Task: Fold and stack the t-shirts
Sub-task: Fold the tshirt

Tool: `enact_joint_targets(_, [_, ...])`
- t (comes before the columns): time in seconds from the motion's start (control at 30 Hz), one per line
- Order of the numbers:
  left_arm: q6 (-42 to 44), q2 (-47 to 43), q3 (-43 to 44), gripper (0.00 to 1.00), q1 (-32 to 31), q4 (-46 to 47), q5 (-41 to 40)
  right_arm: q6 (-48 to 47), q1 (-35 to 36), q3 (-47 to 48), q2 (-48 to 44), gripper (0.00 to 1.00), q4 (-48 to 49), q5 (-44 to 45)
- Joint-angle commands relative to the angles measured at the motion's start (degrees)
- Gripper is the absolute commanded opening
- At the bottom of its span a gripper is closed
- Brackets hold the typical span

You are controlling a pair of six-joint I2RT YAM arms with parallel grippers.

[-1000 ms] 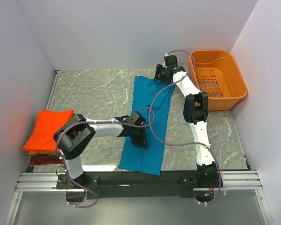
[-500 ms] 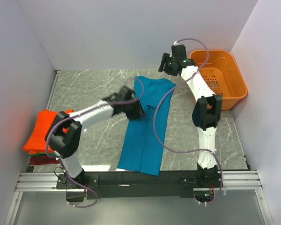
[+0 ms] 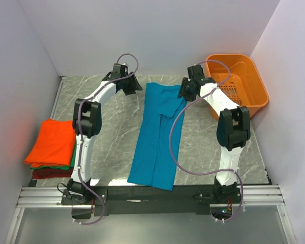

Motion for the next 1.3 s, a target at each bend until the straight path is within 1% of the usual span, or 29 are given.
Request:
enact_joint_targets(0.0, [6.83,5.30,8.95,0.57,0.94,-0.46,8.25,1.25,-0.42,-1.33,-0.79,0.52,3.32,1.88])
enact_joint_targets(0.1, [7.71,8.73,10.54,0.62,0.94,1.73,11.94,1.78,-0.77,-3.09,0.70,0.52,3.85,2.41])
enact_joint_targets(0.33, [6.31,13.92,12.38,0.66,0.76,4.37,13.79,1.95,-1.39,-2.57,6.24,0.54,3.50,2.24])
enact_joint_targets(0.4, [6.39,15.94,14.40,0.66,0.41,4.03,13.27,2.04,-1.74,-2.74,7.29,0.54,4.12,2.24])
enact_joint_targets(0.5, [7.01,18.22,17.30,0.66,-0.47,2.62,9.59,2.13,-2.09,-1.26,9.40,0.55,3.42,1.27])
enact_joint_targets(0.57, [6.66,19.46,18.45,0.64,-0.91,2.70,7.30,2.04,-2.18,-0.03,10.54,0.55,2.72,1.62])
enact_joint_targets(0.67, [6.22,20.25,18.89,0.58,-1.35,3.75,4.06,2.04,-2.36,1.91,12.21,0.54,2.01,1.80])
enact_joint_targets(0.7, [6.04,20.25,18.72,0.55,-1.43,4.46,3.52,2.04,-2.44,3.48,13.09,0.54,1.40,2.06])
enact_joint_targets(0.77, [4.73,20.60,18.28,0.52,-1.44,6.21,3.25,1.87,-2.36,5.33,14.24,0.54,0.87,1.89])
enact_joint_targets(0.8, [4.12,20.86,18.45,0.46,-1.44,7.44,3.08,1.87,-2.44,7.95,15.81,0.54,-0.35,1.80])
enact_joint_targets(0.83, [2.89,21.04,18.54,0.44,-1.44,8.15,2.90,1.69,-2.44,9.37,16.69,0.52,-1.06,1.36])
enact_joint_targets(0.87, [2.27,21.22,18.54,0.42,-1.44,8.85,2.81,1.52,-2.44,10.86,17.66,0.48,-1.68,0.66])
enact_joint_targets(0.9, [1.83,21.39,18.54,0.40,-1.44,10.51,2.72,1.17,-2.44,14.01,19.67,0.46,-3.07,-0.04])
enact_joint_targets(0.93, [0.87,21.31,18.54,0.34,-1.26,11.22,2.55,0.99,-2.44,15.52,20.65,0.45,-3.78,-0.31])
enact_joint_targets(0.97, [0.42,21.22,18.37,0.31,-1.09,12.01,2.20,0.90,-2.44,17.02,21.53,0.45,-4.40,-0.48])
enact_joint_targets(1.0, [-0.10,21.13,18.19,0.24,-0.65,13.41,1.59,0.55,-2.36,19.29,22.93,0.44,-4.93,-0.75])
enact_joint_targets(1.03, [-1.42,20.87,17.58,0.20,-0.30,14.30,0.88,0.29,-2.44,20.27,23.46,0.44,-4.93,-0.92])
enact_joint_targets(1.07, [-2.12,20.61,17.14,0.15,0.05,15.00,0.27,-0.06,-2.44,21.33,24.08,0.44,-4.93,-1.19])
enact_joint_targets(1.1, [-2.91,20.43,16.61,0.05,1.10,15.79,-0.35,-0.94,-2.44,23.95,25.30,0.47,-5.37,-1.36])
enact_joint_targets(1.13, [-4.84,19.91,15.30,0.00,1.72,18.24,-0.09,-1.38,-2.44,25.37,26.01,0.49,-5.63,-1.89])
enact_joint_targets(1.17, [-5.64,19.64,14.86,0.00,2.34,19.22,-0.09,-2.08,-2.44,28.51,27.50,0.53,-6.42,-1.80])
enact_joint_targets(1.23, [-6.96,19.02,13.98,0.00,3.83,21.15,-1.67,-2.87,-2.53,31.69,29.00,0.57,-7.04,-2.50])
enact_joint_targets(1.27, [-7.23,19.02,14.15,0.00,4.27,21.51,-2.11,-3.40,-2.62,34.15,30.05,0.62,-7.30,-2.51])
